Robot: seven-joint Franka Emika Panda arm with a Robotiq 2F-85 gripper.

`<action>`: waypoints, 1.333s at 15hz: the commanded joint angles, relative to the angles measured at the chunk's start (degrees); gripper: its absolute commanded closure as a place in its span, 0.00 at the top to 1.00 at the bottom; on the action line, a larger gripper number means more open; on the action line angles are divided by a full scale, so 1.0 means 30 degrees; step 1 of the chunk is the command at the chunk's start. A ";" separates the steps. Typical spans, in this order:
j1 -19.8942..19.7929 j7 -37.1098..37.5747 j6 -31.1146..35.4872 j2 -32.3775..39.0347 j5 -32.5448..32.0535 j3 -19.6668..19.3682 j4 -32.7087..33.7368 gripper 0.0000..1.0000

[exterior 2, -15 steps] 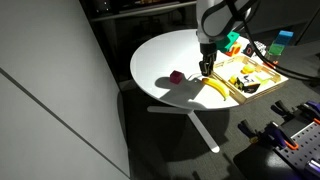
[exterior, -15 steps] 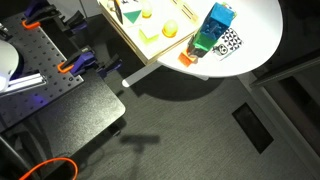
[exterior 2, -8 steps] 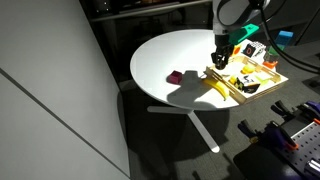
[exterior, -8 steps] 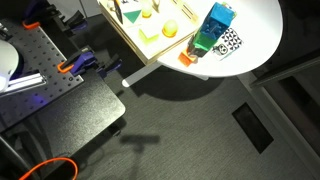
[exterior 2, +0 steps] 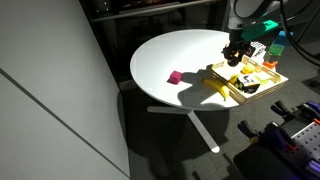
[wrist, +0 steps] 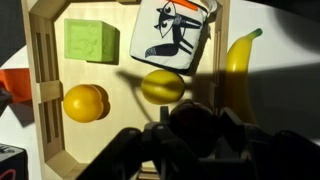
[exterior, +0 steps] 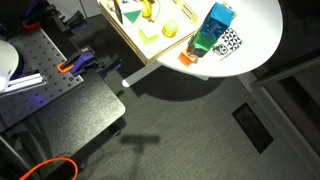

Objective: Put the red fruit onto the tray

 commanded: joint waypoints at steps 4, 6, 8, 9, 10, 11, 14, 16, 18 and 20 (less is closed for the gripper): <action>-0.0862 -0.0034 0.1764 -0.1153 0.1725 0.0056 -0.1874 0.29; -0.0912 -0.0120 0.2190 -0.1133 0.1796 0.0036 -0.2154 0.58; -0.0890 -0.0072 0.2515 -0.1240 0.1709 0.0018 -0.2388 0.83; -0.0842 -0.0030 0.2584 -0.1316 0.1624 0.0025 -0.2442 0.84; -0.0792 0.0044 0.2598 -0.1382 0.1503 0.0013 -0.2462 0.91; -0.0772 -0.0067 0.2483 -0.1499 0.1583 0.0085 -0.2440 0.98; -0.0690 -0.0552 0.1893 -0.2020 0.1870 0.0403 -0.2291 1.00; -0.0606 -0.0920 0.1135 -0.2409 0.2064 0.0706 -0.2047 1.00; -0.0537 -0.1507 0.0082 -0.2868 0.2403 0.1037 -0.1807 1.00; -0.0409 -0.2043 -0.1187 -0.3400 0.2778 0.1339 -0.1536 1.00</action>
